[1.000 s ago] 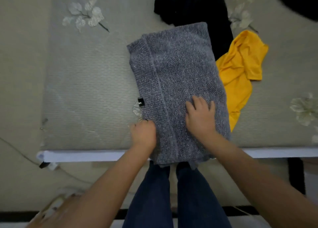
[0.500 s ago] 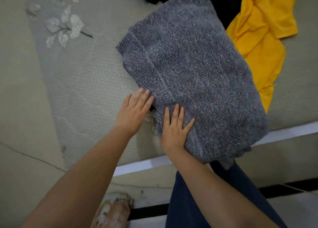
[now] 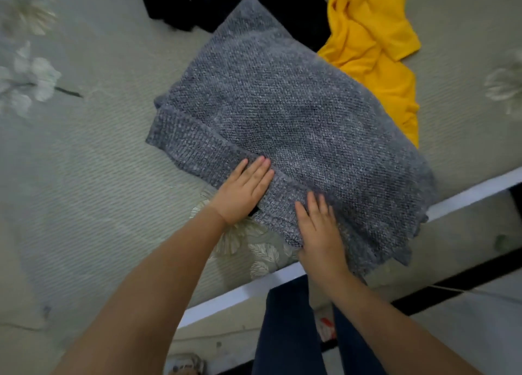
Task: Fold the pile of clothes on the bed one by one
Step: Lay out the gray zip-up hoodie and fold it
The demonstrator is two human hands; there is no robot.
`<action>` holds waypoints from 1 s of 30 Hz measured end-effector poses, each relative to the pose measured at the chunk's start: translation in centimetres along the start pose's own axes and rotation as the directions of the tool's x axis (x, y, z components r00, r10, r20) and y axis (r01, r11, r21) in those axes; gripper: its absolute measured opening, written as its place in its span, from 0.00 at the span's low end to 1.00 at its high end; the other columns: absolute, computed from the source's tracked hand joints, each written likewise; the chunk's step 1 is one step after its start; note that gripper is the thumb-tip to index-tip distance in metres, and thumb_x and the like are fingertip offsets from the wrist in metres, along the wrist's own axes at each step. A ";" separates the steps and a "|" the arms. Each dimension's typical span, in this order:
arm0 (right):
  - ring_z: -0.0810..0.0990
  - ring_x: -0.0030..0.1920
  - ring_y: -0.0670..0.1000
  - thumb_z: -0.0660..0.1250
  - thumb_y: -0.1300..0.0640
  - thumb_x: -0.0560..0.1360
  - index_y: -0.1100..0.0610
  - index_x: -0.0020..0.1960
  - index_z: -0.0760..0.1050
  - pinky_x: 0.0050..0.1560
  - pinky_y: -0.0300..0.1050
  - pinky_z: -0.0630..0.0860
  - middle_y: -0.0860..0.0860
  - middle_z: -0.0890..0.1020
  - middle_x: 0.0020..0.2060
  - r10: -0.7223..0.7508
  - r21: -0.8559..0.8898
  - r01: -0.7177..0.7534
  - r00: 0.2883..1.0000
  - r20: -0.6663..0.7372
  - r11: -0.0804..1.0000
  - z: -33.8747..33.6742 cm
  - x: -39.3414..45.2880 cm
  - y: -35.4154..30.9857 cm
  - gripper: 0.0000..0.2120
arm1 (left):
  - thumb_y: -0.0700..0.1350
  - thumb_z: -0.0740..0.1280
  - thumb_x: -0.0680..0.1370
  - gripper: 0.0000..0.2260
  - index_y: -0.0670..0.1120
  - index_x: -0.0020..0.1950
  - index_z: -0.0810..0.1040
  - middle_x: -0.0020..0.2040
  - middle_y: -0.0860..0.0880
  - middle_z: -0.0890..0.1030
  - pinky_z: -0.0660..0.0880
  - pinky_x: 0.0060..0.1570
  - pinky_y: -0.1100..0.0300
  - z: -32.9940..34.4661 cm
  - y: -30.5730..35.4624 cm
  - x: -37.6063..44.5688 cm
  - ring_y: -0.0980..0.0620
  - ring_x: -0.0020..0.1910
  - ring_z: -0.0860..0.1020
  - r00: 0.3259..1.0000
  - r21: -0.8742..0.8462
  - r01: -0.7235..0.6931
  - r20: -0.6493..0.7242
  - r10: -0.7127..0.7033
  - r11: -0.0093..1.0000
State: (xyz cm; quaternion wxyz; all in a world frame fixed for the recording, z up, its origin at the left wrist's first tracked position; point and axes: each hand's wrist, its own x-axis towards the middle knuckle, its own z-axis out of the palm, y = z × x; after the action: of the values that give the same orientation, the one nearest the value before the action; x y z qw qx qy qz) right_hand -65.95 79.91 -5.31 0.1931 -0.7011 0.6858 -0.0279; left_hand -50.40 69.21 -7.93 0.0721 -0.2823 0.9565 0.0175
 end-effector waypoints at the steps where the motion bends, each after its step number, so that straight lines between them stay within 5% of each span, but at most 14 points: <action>1: 0.75 0.54 0.73 0.79 0.74 0.45 0.71 0.54 0.76 0.50 0.69 0.69 0.70 0.77 0.54 -0.006 0.005 0.006 1.000 -0.015 1.000 -0.4 0.2 0.3 0.36 | 0.36 0.54 0.70 0.19 0.35 0.52 0.80 0.53 0.39 0.81 0.77 0.46 0.46 -0.1 0.2 0.4 0.42 0.52 0.80 1.000 -0.019 0.007 -0.020 -0.007 1.000; 6: 0.72 0.56 0.75 0.72 0.80 0.51 0.73 0.56 0.74 0.55 0.69 0.62 0.71 0.75 0.56 -0.069 0.098 0.080 0.992 -0.110 0.992 -4.3 0.7 1.1 0.32 | 0.32 0.54 0.68 0.18 0.29 0.53 0.76 0.52 0.33 0.79 0.76 0.43 0.41 -2.4 0.0 0.2 0.36 0.50 0.80 0.989 -0.166 0.062 -0.123 -0.083 0.984; 8: 0.72 0.56 0.75 0.67 0.80 0.55 0.74 0.56 0.74 0.52 0.71 0.67 0.71 0.75 0.55 -0.083 0.137 0.103 0.986 -0.147 0.985 -6.9 1.0 1.7 0.29 | 0.27 0.63 0.66 0.16 0.28 0.54 0.75 0.52 0.31 0.79 0.74 0.45 0.39 -4.7 0.0 0.7 0.35 0.50 0.79 0.982 -0.202 0.091 -0.146 -0.122 0.975; 12: 0.71 0.56 0.76 0.63 0.77 0.54 0.75 0.56 0.73 0.49 0.73 0.70 0.72 0.75 0.55 -0.117 0.151 0.147 0.974 -0.195 0.978 -12.9 2.0 3.3 0.29 | 0.26 0.78 0.53 0.29 0.27 0.53 0.76 0.51 0.31 0.79 0.74 0.45 0.40 -10.5 -0.3 3.0 0.34 0.49 0.79 0.973 -0.214 0.153 -0.141 -0.185 0.965; 17: 0.70 0.58 0.76 0.71 0.80 0.51 0.74 0.59 0.71 0.49 0.71 0.72 0.73 0.73 0.58 -0.070 0.111 0.104 0.961 -0.269 0.988 -20.3 3.3 6.8 0.36 | 0.32 0.62 0.68 0.13 0.29 0.51 0.78 0.49 0.33 0.80 0.76 0.41 0.42 -18.9 -1.0 9.0 0.37 0.47 0.81 0.961 -0.017 0.028 -0.274 -0.032 0.999; 19: 0.67 0.60 0.76 0.70 0.79 0.53 0.74 0.61 0.69 0.52 0.71 0.71 0.73 0.71 0.60 -0.050 0.121 0.093 0.948 -0.315 0.988 -23.2 4.1 9.0 0.36 | 0.36 0.55 0.69 0.17 0.31 0.49 0.79 0.48 0.34 0.82 0.77 0.39 0.45 -22.4 -0.9 12.4 0.39 0.45 0.82 0.957 0.072 -0.001 -0.289 0.022 0.997; 23: 0.61 0.66 0.73 0.66 0.79 0.59 0.73 0.65 0.64 0.63 0.66 0.64 0.71 0.66 0.65 -0.018 0.135 0.074 0.926 -0.376 0.988 -29.1 5.6 14.8 0.35 | 0.43 0.64 0.69 0.17 0.30 0.47 0.80 0.46 0.34 0.82 0.77 0.33 0.43 -28.6 0.6 19.8 0.37 0.43 0.81 0.953 0.224 -0.066 -0.275 0.128 0.972; 25: 0.64 0.64 0.74 0.66 0.80 0.57 0.74 0.64 0.65 0.62 0.66 0.65 0.72 0.67 0.63 0.001 0.120 0.051 0.918 -0.397 0.992 -31.9 6.1 18.5 0.35 | 0.51 0.68 0.68 0.23 0.30 0.48 0.79 0.47 0.33 0.81 0.76 0.32 0.43 -31.2 1.8 23.9 0.36 0.44 0.81 0.951 0.254 -0.105 -0.257 0.172 0.961; 30: 0.74 0.54 0.74 0.71 0.81 0.45 0.76 0.56 0.73 0.48 0.67 0.72 0.73 0.76 0.54 0.033 0.025 -0.023 0.850 -0.526 0.999 -38.9 7.6 30.9 0.37 | 0.42 0.55 0.69 0.20 0.32 0.50 0.79 0.49 0.35 0.81 0.77 0.40 0.45 -35.8 6.8 37.8 0.39 0.48 0.81 0.926 0.282 -0.173 -0.279 0.253 0.944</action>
State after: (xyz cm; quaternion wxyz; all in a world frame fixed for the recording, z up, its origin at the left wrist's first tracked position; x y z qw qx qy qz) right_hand -106.68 63.99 19.34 0.0047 -0.6550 0.7223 -0.2217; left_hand -90.01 51.93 21.82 -0.0465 -0.1637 0.9753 -0.1411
